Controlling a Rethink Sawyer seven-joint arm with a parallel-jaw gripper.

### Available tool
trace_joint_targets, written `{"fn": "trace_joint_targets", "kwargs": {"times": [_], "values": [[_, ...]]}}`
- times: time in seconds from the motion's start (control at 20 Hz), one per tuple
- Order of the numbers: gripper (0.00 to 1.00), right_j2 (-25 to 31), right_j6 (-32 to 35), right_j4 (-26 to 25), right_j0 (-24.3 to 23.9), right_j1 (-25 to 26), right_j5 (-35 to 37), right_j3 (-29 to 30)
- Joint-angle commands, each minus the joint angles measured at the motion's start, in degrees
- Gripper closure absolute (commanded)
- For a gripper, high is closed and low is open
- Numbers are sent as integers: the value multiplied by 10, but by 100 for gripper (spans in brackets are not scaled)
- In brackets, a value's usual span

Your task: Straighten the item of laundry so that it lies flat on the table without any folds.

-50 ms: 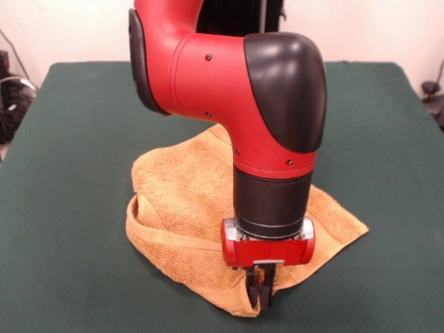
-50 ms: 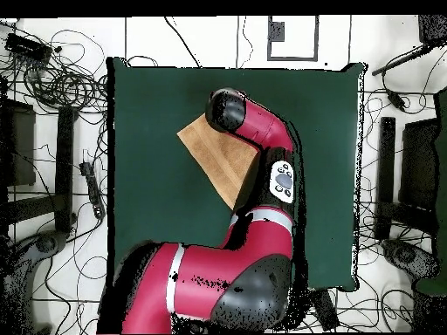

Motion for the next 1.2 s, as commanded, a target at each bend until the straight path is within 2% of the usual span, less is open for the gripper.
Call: {"fn": "trace_joint_targets", "kwargs": {"times": [0.05,0.95,1.15,1.2], "values": [[100,35,62,-52,-14,39,60,80],[100,29,74,-49,-14,48,57,78],[100,27,58,-60,-13,51,52,70],[100,4,69,-55,-9,42,115,21]]}}
